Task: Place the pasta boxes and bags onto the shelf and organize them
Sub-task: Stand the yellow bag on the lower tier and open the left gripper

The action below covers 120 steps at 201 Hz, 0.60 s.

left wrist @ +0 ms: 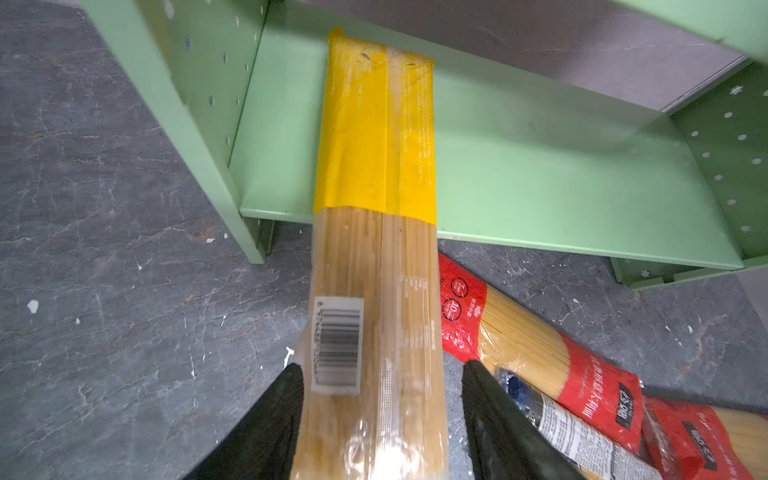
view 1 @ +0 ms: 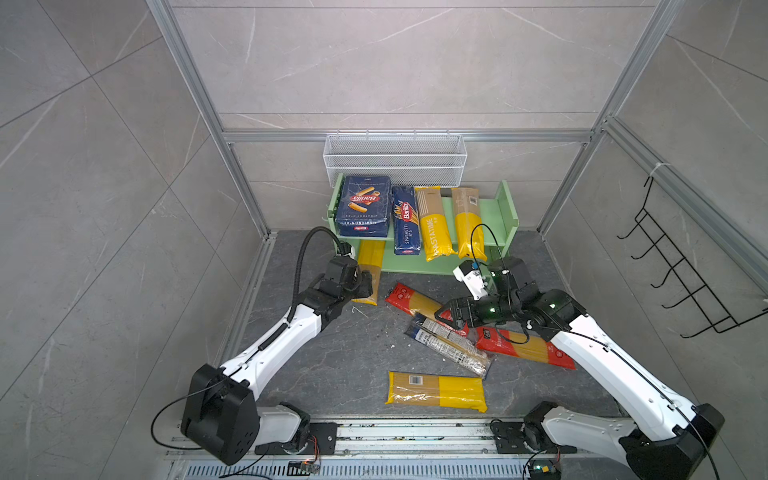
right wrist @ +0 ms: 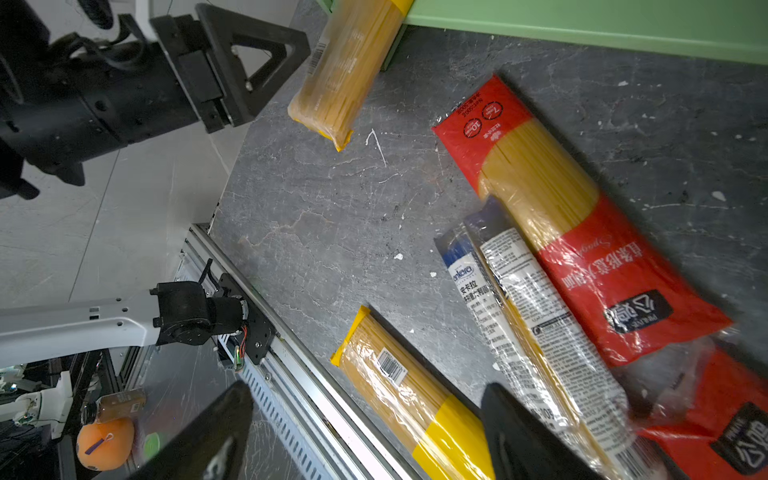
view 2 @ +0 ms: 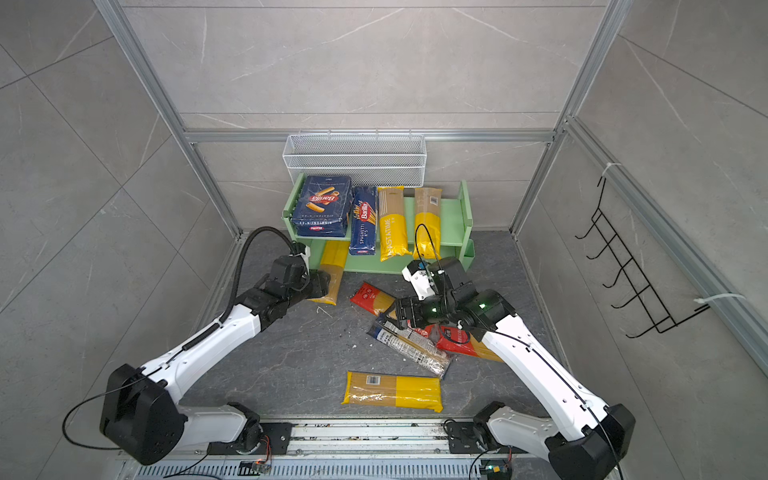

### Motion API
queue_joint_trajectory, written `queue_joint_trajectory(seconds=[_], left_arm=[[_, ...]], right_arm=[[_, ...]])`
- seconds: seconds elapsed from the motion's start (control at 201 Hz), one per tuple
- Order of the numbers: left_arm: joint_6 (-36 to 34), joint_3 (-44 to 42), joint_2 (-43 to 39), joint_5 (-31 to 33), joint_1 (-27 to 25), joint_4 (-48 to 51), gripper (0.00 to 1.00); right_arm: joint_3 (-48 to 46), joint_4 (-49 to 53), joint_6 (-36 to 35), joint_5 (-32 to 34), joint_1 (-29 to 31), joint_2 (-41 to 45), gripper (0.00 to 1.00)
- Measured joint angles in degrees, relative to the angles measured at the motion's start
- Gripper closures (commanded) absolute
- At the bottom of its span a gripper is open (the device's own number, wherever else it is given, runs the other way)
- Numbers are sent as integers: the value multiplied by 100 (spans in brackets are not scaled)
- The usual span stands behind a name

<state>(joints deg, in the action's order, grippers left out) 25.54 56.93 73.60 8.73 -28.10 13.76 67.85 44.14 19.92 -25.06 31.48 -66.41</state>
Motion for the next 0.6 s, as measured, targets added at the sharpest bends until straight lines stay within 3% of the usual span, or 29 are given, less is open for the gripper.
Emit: queue_joint_trajectory(seconds=[0.144,0.344,0.598], left_arm=[[136,-240,-535,13,-83,133,64],[348,-627,-1045,181,-599,476,79],[647,-1145,-1285,496,-1193,774,85]], right_arm=[[-4,-2,42,0,0,42,12],[-22,-4,105,0,0,160,12],[-162,-20,146,0,0,306,12]])
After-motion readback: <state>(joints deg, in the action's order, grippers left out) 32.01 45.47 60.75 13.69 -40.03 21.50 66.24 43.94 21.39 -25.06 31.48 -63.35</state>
